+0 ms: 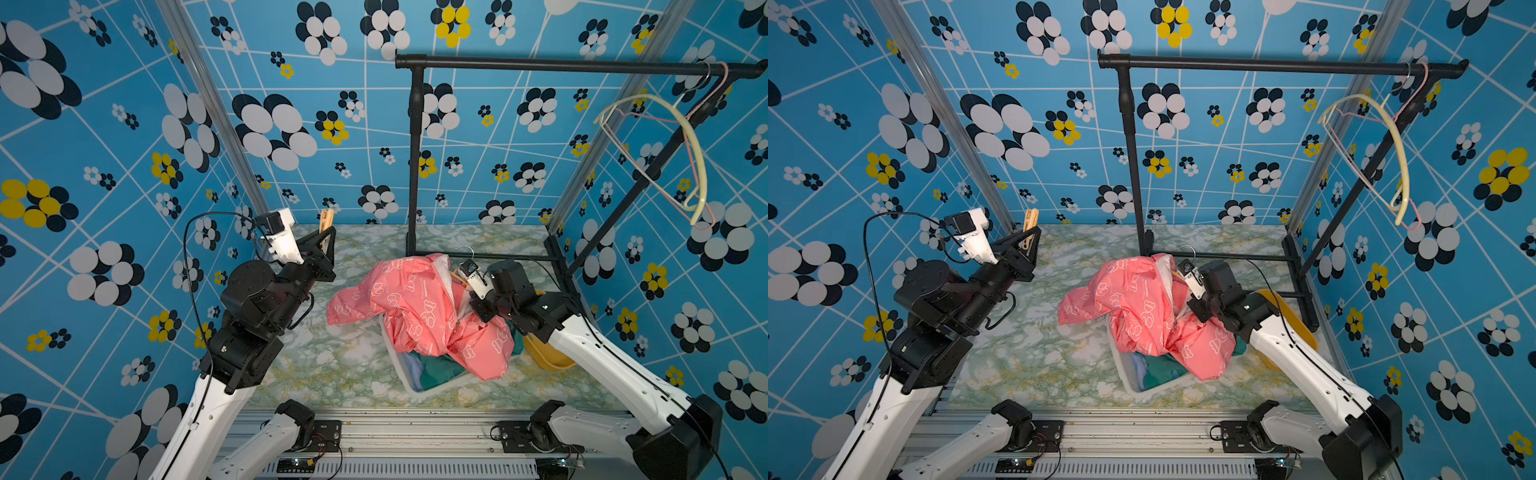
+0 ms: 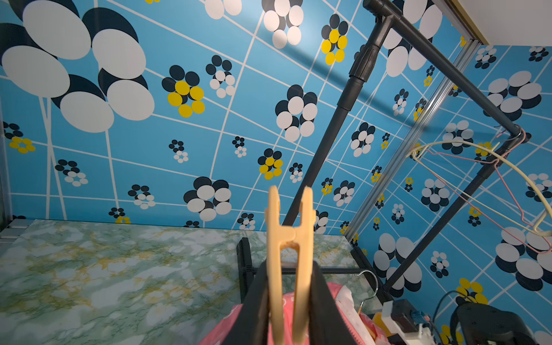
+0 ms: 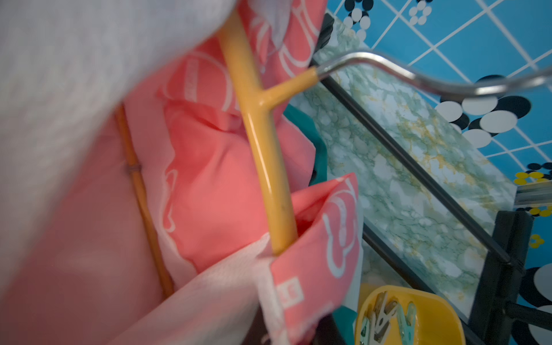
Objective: Remove the clothespins securing jackets to the hanger
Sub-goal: Place the hanger in the basket.
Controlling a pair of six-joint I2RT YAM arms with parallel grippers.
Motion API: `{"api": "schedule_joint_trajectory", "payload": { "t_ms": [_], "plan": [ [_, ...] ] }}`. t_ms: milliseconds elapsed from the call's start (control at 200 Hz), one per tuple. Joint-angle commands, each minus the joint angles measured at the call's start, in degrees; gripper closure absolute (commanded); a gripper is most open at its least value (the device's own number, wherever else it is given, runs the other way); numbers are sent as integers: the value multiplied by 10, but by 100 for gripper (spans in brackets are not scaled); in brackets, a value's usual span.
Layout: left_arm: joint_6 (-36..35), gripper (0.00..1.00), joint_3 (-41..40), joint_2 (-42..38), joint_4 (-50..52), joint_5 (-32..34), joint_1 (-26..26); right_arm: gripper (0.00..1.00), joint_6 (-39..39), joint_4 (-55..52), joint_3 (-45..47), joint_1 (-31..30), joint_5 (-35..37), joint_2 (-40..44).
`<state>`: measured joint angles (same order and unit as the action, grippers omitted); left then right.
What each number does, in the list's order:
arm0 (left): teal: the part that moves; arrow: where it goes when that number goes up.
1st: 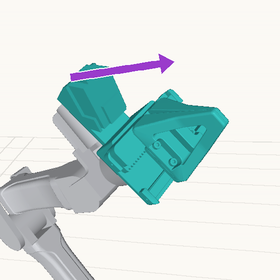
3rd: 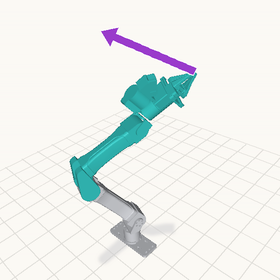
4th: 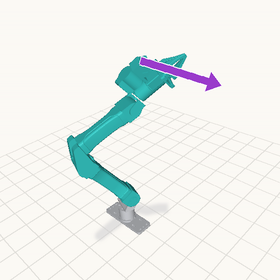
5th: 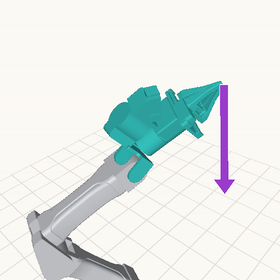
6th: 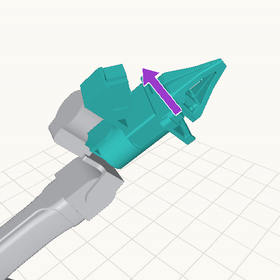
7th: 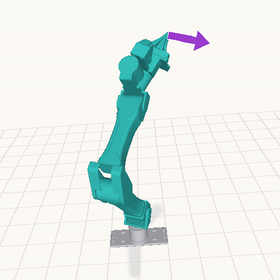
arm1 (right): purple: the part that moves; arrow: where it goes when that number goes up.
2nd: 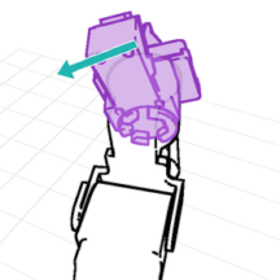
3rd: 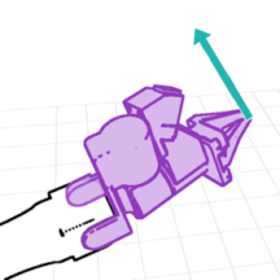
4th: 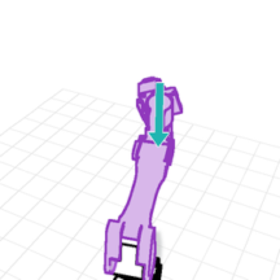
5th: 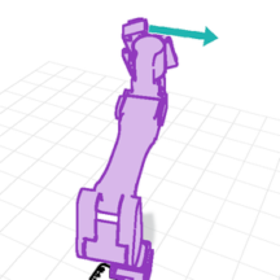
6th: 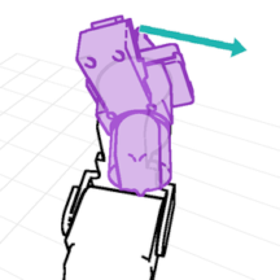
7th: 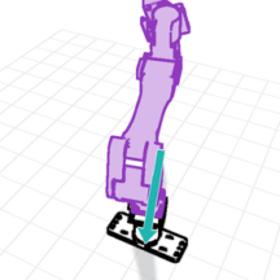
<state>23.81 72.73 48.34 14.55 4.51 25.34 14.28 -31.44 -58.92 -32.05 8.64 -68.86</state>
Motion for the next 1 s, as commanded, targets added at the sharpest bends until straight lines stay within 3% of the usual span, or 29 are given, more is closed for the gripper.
{"api": "schedule_joint_trajectory", "payload": {
  "t_ms": [0,300,550,850,994],
  "plan": [
    [-14,100,-2,3,-26,-4,-6,100,-60,39,48,-2,-33,-49],
    [-9,100,11,19,-28,-21,-9,100,-102,185,122,2,35,-126],
    [-3,100,17,33,-23,-46,-9,100,-124,157,25,11,103,-223],
    [6,100,23,59,-18,-99,-13,100,-125,131,-58,52,93,-246],
    [1,100,33,76,-9,-136,-14,67,-123,108,-42,52,54,-189]
  ]
}}
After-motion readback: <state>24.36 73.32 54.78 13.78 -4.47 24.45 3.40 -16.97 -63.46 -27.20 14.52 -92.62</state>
